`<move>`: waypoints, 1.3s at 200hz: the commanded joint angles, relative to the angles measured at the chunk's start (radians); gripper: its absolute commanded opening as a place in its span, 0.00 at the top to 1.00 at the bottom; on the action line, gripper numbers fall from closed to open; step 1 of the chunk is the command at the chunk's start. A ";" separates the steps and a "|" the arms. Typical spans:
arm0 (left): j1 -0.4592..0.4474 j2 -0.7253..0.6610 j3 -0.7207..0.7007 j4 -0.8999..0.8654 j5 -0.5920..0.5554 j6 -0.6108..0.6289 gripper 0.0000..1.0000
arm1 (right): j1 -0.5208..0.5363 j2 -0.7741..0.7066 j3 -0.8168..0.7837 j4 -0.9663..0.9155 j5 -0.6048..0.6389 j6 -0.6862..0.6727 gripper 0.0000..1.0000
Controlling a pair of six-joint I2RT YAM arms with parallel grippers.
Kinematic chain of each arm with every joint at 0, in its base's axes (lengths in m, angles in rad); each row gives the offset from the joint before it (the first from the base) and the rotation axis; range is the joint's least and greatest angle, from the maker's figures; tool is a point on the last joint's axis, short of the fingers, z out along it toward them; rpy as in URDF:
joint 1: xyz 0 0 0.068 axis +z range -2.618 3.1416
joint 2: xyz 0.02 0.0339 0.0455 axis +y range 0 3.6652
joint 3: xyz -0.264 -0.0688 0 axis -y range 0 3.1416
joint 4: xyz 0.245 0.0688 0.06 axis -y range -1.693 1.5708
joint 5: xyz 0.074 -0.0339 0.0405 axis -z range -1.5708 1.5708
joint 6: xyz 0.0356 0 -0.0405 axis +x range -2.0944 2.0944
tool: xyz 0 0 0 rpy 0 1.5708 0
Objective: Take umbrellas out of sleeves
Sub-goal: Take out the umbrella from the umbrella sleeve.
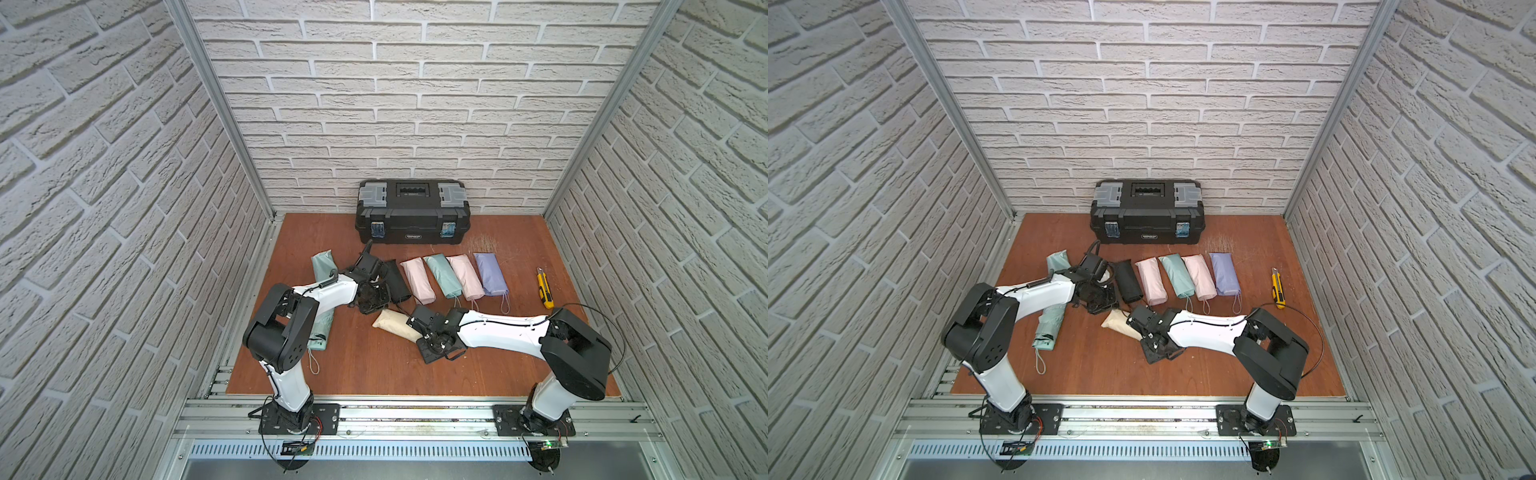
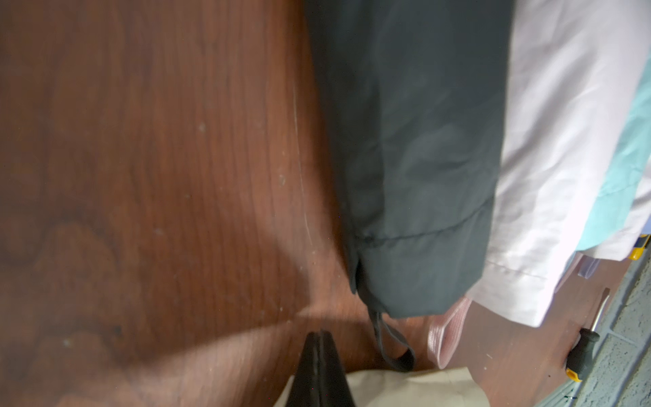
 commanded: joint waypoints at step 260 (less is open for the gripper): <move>0.081 -0.069 -0.041 0.035 0.056 0.084 1.00 | 0.001 -0.102 -0.047 -0.091 0.124 0.018 0.97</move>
